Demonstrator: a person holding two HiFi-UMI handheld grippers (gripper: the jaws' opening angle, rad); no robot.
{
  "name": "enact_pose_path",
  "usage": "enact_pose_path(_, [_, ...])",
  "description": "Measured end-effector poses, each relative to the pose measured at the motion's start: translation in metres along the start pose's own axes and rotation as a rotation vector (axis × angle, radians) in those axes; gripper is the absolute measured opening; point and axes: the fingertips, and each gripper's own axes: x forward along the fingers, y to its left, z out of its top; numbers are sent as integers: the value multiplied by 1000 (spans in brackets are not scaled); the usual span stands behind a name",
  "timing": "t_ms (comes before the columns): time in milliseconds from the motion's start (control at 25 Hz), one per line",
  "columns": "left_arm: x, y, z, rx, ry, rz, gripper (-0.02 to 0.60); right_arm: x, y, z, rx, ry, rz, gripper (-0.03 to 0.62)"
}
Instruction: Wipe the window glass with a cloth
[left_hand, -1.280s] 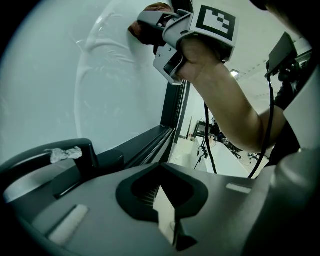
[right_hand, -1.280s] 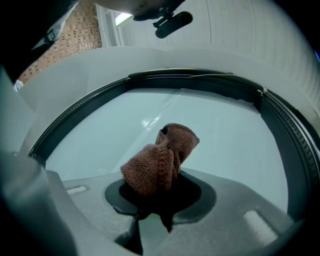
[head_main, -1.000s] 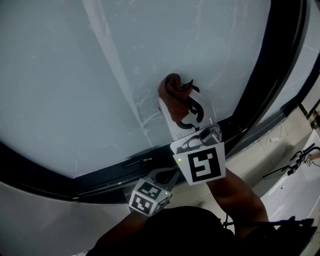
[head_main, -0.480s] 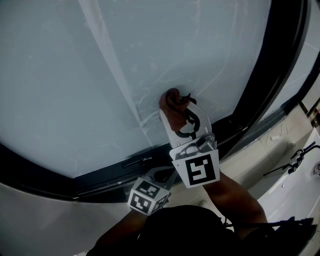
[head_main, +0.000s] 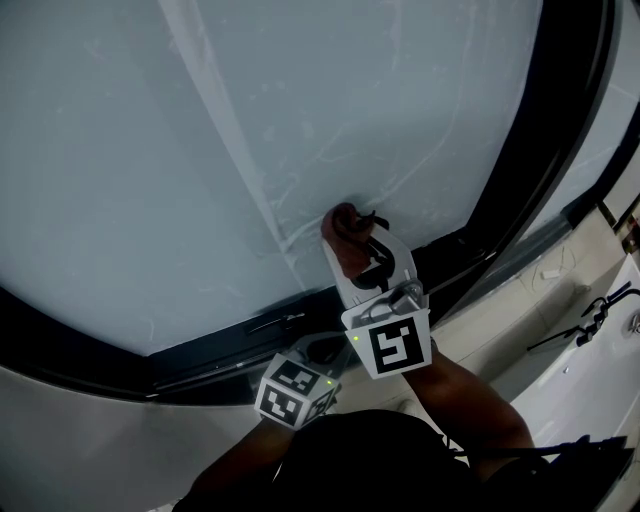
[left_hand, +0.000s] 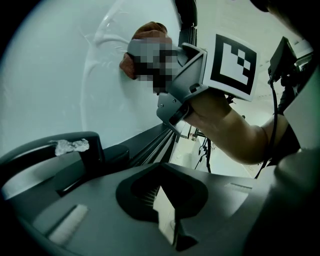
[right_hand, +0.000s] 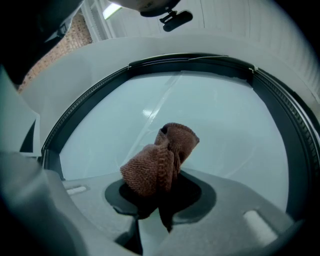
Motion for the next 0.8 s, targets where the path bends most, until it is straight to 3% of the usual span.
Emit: enact_pose_path(800, [1,5,-8,6,16,-2,17,-17,34,-82,59,154,37,109])
